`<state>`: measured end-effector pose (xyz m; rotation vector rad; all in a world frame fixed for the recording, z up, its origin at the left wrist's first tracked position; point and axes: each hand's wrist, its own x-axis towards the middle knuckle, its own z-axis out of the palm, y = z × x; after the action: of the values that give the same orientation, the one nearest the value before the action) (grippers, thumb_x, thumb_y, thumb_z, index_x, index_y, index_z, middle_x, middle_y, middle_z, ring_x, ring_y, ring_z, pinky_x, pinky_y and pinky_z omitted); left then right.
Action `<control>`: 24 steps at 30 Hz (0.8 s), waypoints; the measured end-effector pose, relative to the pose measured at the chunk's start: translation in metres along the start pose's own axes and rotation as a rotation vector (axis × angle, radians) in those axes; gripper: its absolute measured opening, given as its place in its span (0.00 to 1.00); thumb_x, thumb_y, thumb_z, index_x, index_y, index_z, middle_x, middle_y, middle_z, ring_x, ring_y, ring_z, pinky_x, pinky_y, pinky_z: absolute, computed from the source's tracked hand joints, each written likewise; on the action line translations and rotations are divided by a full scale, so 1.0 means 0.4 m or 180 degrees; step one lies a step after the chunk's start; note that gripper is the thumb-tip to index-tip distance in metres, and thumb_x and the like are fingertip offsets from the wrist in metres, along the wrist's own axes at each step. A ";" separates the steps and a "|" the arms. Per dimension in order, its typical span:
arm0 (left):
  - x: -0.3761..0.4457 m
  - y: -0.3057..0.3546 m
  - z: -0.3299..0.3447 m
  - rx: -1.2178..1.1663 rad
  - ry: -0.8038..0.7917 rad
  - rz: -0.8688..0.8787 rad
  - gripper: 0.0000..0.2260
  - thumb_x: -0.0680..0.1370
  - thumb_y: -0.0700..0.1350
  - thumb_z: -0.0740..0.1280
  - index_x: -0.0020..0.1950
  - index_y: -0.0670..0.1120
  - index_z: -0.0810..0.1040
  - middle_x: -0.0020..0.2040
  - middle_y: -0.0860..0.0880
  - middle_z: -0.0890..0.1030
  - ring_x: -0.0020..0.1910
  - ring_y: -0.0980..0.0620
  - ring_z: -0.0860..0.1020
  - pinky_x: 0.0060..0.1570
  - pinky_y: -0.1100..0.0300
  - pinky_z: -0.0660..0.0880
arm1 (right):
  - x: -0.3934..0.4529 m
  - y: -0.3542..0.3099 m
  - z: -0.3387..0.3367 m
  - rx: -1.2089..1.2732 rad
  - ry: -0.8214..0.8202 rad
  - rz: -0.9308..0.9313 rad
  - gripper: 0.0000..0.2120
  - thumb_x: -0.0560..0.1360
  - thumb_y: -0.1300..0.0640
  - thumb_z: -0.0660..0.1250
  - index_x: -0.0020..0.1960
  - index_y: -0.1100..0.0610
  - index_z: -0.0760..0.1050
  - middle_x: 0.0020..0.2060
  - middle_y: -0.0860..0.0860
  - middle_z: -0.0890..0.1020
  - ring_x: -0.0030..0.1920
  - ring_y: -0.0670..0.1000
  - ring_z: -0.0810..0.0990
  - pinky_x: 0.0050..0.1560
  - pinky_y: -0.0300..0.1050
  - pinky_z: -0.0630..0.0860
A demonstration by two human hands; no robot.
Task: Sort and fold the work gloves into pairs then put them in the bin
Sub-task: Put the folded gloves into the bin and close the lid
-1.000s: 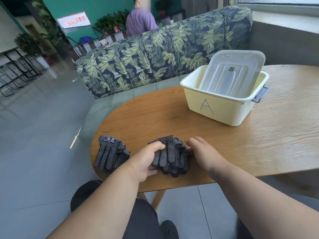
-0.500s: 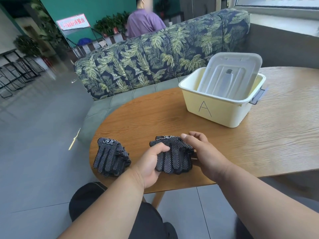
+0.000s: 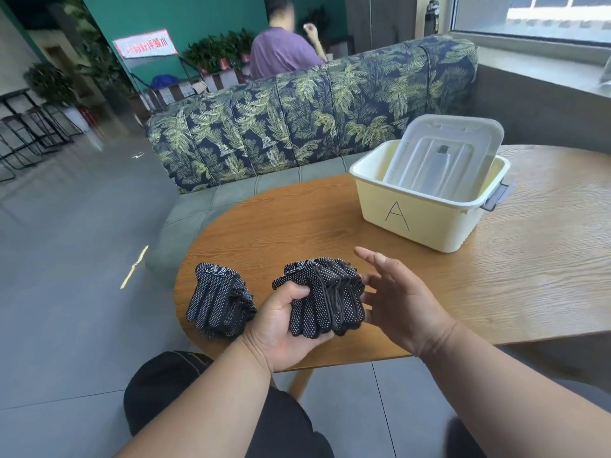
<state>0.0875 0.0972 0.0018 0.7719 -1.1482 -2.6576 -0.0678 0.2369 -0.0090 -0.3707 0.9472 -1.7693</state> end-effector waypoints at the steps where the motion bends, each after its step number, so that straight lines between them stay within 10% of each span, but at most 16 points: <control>1: -0.004 -0.002 -0.003 -0.0014 -0.0015 -0.0020 0.35 0.69 0.47 0.74 0.76 0.42 0.72 0.75 0.35 0.71 0.71 0.35 0.71 0.72 0.39 0.64 | -0.003 0.002 0.002 0.0023 -0.0009 0.0007 0.30 0.72 0.41 0.69 0.72 0.49 0.76 0.46 0.52 0.78 0.43 0.53 0.76 0.45 0.53 0.78; 12: -0.054 0.005 -0.018 0.0167 0.0284 0.0236 0.16 0.75 0.44 0.66 0.60 0.43 0.85 0.60 0.37 0.82 0.54 0.41 0.82 0.60 0.47 0.74 | -0.001 -0.098 0.025 -0.2226 0.1613 -0.1039 0.21 0.79 0.43 0.68 0.69 0.46 0.71 0.46 0.54 0.82 0.37 0.52 0.83 0.41 0.53 0.80; 18: -0.085 0.020 -0.003 0.0259 0.0399 0.0081 0.18 0.67 0.48 0.74 0.55 0.46 0.86 0.56 0.41 0.82 0.47 0.45 0.81 0.45 0.53 0.72 | 0.072 -0.283 -0.066 -0.3736 0.2688 -0.0695 0.42 0.69 0.42 0.65 0.80 0.44 0.54 0.48 0.54 0.85 0.44 0.61 0.86 0.47 0.57 0.84; 24: -0.120 0.046 0.034 0.0240 0.0415 0.0117 0.12 0.69 0.48 0.72 0.50 0.46 0.87 0.53 0.41 0.83 0.46 0.44 0.82 0.45 0.51 0.73 | 0.151 -0.320 -0.207 -0.4432 0.2449 -0.0118 0.18 0.69 0.44 0.60 0.51 0.56 0.73 0.40 0.59 0.84 0.42 0.63 0.86 0.47 0.63 0.85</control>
<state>0.1205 0.1090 0.0419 0.9128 -1.2222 -2.5055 -0.2289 0.2357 0.0224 -0.5454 2.6784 -0.9702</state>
